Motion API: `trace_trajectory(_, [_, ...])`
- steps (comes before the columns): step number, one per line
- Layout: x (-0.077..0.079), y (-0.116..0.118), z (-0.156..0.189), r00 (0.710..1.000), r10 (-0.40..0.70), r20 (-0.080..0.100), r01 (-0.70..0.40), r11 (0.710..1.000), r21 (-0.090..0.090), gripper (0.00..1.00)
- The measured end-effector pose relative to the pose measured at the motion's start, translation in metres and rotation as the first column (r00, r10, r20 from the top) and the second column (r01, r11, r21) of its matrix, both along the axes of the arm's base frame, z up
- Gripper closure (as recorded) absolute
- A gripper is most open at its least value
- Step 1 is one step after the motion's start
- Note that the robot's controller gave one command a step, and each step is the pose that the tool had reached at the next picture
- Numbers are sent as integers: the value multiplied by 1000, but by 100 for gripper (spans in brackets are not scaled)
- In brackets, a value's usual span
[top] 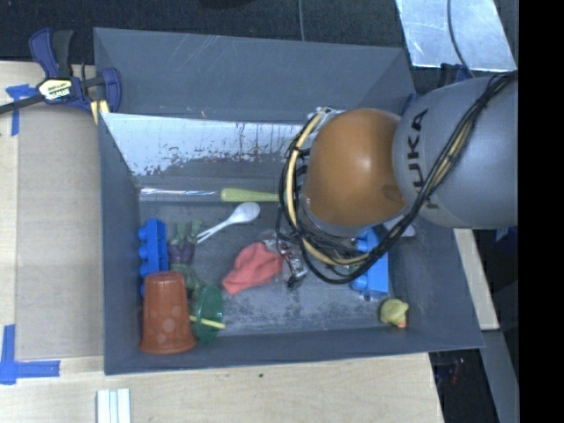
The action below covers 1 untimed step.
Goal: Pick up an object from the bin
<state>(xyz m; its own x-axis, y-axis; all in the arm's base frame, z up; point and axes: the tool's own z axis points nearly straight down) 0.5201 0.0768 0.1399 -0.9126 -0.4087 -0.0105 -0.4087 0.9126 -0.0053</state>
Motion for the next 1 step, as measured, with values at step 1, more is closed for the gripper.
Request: trace_trajectory(1, [-16, 3, 75, 999, 46, -5, -46, 999, -1, 100])
